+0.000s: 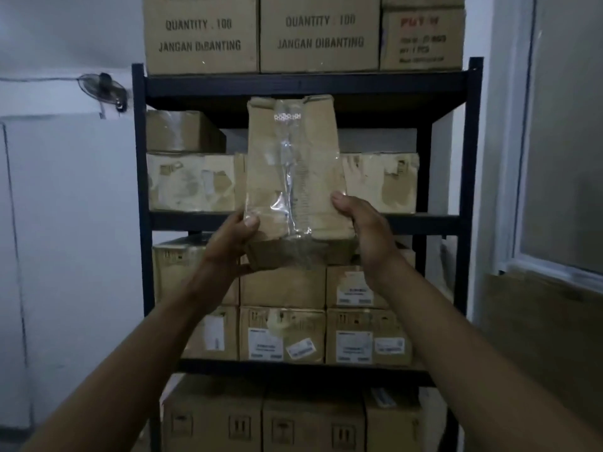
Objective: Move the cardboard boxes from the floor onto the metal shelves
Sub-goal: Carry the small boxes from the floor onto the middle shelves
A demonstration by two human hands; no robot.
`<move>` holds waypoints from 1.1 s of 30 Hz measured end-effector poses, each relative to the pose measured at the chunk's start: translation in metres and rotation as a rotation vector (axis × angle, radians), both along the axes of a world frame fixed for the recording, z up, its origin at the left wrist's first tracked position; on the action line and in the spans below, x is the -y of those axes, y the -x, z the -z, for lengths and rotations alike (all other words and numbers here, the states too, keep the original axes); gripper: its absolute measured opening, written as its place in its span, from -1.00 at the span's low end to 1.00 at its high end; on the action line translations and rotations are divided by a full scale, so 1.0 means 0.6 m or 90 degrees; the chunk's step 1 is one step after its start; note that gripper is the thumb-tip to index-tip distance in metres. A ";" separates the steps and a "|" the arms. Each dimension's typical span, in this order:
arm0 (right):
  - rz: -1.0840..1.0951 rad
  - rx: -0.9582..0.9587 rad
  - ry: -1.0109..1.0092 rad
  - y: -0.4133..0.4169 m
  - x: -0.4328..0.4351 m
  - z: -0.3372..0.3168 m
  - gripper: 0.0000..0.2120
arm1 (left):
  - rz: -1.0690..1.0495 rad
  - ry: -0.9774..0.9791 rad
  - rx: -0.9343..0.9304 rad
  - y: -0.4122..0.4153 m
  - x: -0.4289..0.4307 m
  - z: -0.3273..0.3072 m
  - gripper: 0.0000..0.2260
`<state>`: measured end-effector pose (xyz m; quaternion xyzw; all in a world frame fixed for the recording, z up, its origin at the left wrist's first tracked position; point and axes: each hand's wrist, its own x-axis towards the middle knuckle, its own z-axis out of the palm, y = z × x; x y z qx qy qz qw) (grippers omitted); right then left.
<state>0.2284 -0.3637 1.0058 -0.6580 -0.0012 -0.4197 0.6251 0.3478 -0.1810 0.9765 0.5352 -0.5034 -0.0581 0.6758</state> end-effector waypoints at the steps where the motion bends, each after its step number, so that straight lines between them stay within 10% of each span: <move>1: 0.006 0.007 0.011 -0.033 -0.005 -0.016 -0.51 | 0.001 0.002 0.015 -0.032 -0.006 -0.017 -0.33; 20: -0.061 0.104 0.177 -0.369 -0.030 -0.120 -0.52 | -0.101 0.173 0.004 -0.366 -0.012 -0.160 -0.67; 33: 0.149 0.207 0.198 -0.471 0.029 -0.209 -0.55 | -0.316 0.225 0.167 -0.479 0.059 -0.249 -0.81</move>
